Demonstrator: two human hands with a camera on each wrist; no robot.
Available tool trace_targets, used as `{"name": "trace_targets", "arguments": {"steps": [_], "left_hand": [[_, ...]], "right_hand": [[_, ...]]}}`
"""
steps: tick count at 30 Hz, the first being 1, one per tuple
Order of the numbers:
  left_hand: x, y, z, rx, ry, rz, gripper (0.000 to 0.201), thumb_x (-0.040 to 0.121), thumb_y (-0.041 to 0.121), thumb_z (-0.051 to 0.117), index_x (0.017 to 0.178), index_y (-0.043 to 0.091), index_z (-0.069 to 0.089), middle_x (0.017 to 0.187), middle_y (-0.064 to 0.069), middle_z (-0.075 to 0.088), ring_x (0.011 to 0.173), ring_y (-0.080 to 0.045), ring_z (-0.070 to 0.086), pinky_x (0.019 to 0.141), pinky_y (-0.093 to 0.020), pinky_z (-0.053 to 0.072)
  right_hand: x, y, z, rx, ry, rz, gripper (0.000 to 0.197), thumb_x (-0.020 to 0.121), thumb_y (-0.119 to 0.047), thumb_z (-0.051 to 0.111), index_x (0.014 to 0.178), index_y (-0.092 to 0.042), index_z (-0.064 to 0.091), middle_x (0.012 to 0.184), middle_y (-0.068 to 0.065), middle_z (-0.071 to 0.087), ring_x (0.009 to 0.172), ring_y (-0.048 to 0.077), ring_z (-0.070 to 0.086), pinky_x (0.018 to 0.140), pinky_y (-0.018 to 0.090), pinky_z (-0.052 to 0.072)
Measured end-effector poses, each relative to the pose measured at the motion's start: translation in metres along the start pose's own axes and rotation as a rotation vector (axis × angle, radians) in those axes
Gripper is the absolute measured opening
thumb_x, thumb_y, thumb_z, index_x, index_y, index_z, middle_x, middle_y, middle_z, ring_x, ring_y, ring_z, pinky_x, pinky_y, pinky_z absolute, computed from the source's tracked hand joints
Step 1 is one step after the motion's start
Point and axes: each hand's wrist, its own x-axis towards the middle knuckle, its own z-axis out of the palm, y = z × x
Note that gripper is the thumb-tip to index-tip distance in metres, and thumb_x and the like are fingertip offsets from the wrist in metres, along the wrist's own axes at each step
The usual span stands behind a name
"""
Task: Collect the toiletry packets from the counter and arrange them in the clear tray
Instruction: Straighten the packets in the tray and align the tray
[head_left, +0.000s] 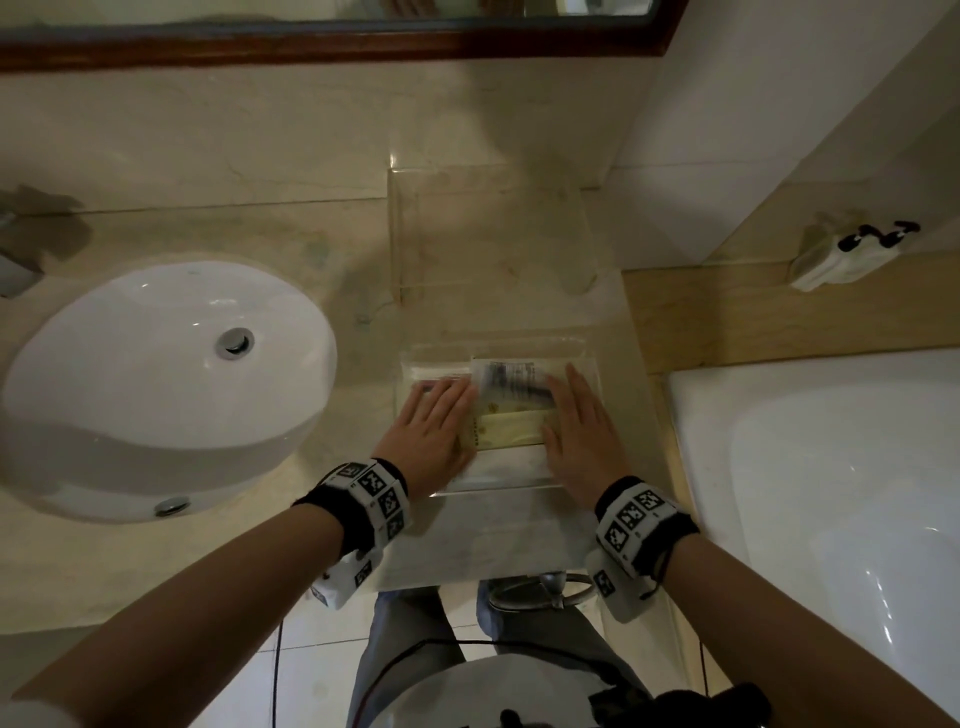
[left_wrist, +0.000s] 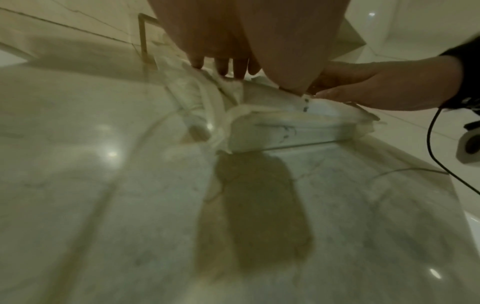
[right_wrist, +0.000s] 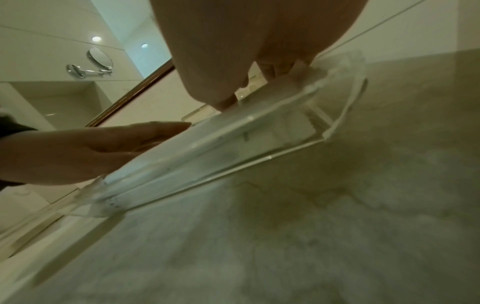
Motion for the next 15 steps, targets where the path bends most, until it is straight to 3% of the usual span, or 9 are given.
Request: {"name": "trace_targets", "arguments": {"steps": [3,6,8,12,15], "left_hand": [[0.005,0.000,-0.001,-0.068,-0.003,0.029,0.073,0.083,0.047,0.027,0.143,0.007,0.033,0.149,-0.012,0.038,0.139,-0.030,0.033,0.115,-0.046,0.006],[0.007,-0.002,0.001,-0.016,0.007,0.053,0.067,0.080,0.044,0.037,0.134,0.007,0.047,0.136,-0.011,0.054,0.128,-0.030,0.050,0.116,-0.044,0.019],[0.006,-0.001,0.002,0.002,0.027,0.062,0.063,0.080,0.044,0.039,0.130,0.008,0.052,0.130,-0.009,0.058,0.122,-0.028,0.055,0.116,-0.042,0.022],[0.006,-0.001,0.001,-0.009,0.059,0.087,0.060,0.079,0.042,0.042,0.128,0.009,0.054,0.127,-0.009,0.060,0.119,-0.028,0.057,0.112,-0.041,0.023],[0.006,-0.003,0.001,-0.022,0.062,0.085,0.058,0.081,0.039,0.042,0.130,0.009,0.052,0.128,-0.011,0.059,0.120,-0.029,0.056,0.111,-0.045,0.032]], "right_hand": [[0.005,0.000,-0.002,0.025,-0.019,0.036,0.060,0.096,-0.027,0.037,0.148,-0.025,0.008,0.159,0.004,-0.003,0.145,0.024,0.011,0.117,0.036,0.014],[0.011,0.001,-0.001,0.005,-0.045,0.025,0.057,0.097,-0.028,0.035,0.149,-0.023,0.011,0.159,0.005,-0.005,0.147,0.023,0.004,0.117,0.034,0.012],[0.012,0.002,0.000,0.005,-0.045,0.027,0.055,0.097,-0.028,0.034,0.148,-0.020,0.014,0.159,0.006,-0.004,0.147,0.023,0.001,0.118,0.033,0.012],[0.012,0.002,0.001,-0.002,-0.033,0.025,0.054,0.097,-0.028,0.034,0.147,-0.018,0.016,0.159,0.007,-0.001,0.147,0.023,0.002,0.117,0.035,0.015],[0.012,0.002,0.000,-0.028,-0.042,0.012,0.053,0.098,-0.029,0.032,0.148,-0.020,0.015,0.159,0.006,-0.004,0.147,0.022,0.000,0.119,0.037,0.012]]}}
